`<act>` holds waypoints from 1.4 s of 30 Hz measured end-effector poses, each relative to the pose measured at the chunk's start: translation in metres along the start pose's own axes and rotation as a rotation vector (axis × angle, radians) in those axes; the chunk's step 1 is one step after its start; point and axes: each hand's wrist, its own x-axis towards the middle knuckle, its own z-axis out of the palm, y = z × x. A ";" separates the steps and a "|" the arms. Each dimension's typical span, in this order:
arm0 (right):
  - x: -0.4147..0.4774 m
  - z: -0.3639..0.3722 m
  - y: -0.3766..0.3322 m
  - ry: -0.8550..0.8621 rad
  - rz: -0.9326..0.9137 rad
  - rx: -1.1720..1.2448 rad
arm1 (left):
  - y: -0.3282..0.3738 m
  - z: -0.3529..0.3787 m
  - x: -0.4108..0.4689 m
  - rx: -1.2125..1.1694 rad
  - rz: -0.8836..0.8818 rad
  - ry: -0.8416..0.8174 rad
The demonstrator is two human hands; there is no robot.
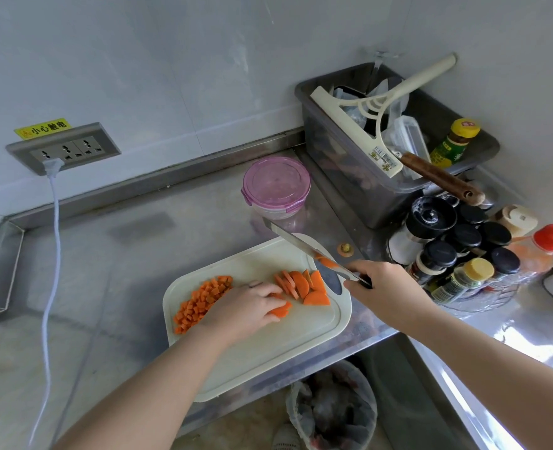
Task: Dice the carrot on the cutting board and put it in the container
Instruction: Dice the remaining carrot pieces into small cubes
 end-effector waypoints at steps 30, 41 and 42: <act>-0.015 0.018 -0.007 -0.104 0.022 0.062 | 0.033 -0.004 -0.009 0.007 -0.224 -0.037; -0.022 0.053 -0.016 -0.247 0.045 0.004 | 0.059 0.009 -0.037 -0.203 -0.632 0.152; -0.022 0.055 -0.017 -0.251 0.041 -0.016 | 0.063 0.010 -0.036 -0.205 -0.648 0.170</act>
